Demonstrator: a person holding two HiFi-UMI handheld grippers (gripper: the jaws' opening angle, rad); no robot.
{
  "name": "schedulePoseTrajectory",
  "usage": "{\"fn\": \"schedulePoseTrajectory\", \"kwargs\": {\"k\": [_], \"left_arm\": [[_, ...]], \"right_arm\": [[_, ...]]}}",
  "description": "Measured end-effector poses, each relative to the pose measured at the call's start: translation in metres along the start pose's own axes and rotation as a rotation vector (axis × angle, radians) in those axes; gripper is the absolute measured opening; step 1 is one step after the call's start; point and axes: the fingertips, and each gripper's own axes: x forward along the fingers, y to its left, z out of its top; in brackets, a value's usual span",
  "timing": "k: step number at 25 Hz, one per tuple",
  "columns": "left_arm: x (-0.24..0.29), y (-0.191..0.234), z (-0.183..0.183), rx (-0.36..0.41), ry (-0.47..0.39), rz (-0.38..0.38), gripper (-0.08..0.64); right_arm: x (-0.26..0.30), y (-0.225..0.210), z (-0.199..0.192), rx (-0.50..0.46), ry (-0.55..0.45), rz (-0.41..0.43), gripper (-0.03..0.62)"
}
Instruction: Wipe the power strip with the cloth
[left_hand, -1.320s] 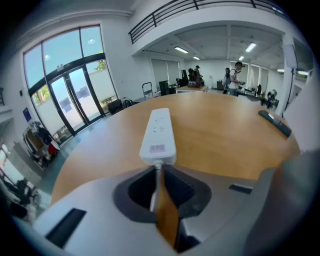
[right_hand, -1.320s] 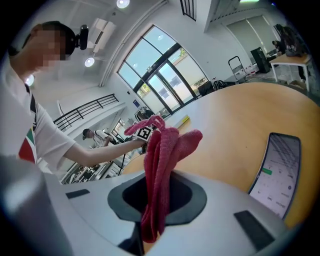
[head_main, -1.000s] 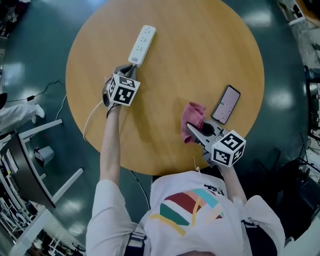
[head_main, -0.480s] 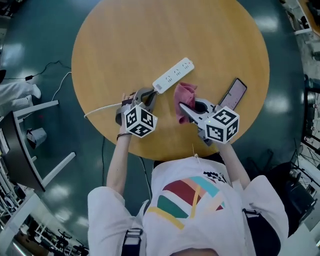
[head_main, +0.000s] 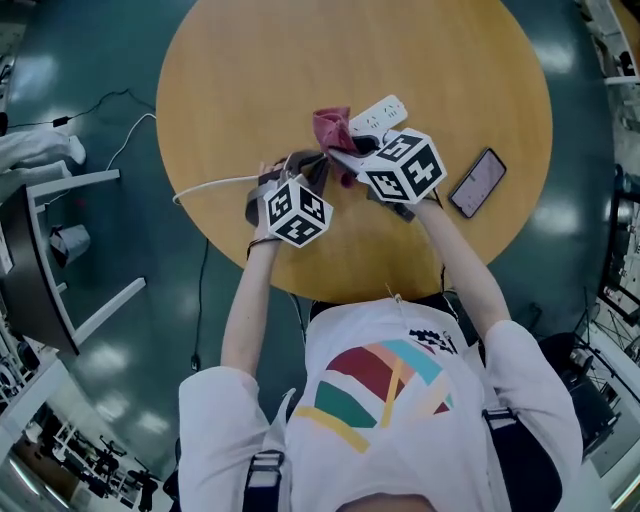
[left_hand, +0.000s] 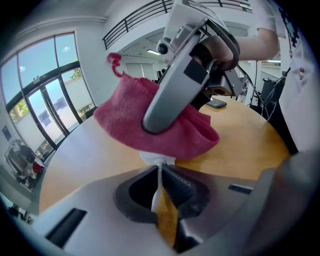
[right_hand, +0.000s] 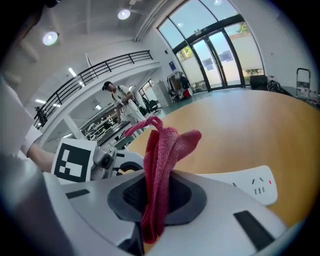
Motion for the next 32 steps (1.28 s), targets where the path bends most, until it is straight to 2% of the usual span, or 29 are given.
{"fn": "schedulePoseTrajectory", "kwargs": {"k": [4,14,19,24,27,32], "left_arm": [[0.0,-0.001,0.0,-0.004,0.023,0.012,0.072],[0.0,0.0,-0.001,-0.009,0.048,0.006,0.072],[0.0,0.001,0.002,-0.007,0.059,0.003,0.072],[0.002,0.0,0.002,-0.011,0.056,-0.002,0.072],[0.002,0.0,0.003,-0.011,0.058,-0.002,0.072],[0.0,0.001,0.0,-0.02,0.062,-0.004,0.072]], "right_arm": [[0.016,-0.007,-0.005,-0.03,0.085,-0.009,0.04],[-0.006,-0.051,-0.007,-0.195,0.121,-0.167,0.04],[-0.039,-0.093,-0.009,-0.205,0.133,-0.269,0.04],[-0.07,-0.133,-0.012,-0.167,0.115,-0.362,0.04],[-0.081,-0.148,-0.012,-0.14,0.101,-0.391,0.04],[-0.087,-0.16,-0.014,-0.167,0.131,-0.454,0.039]]}}
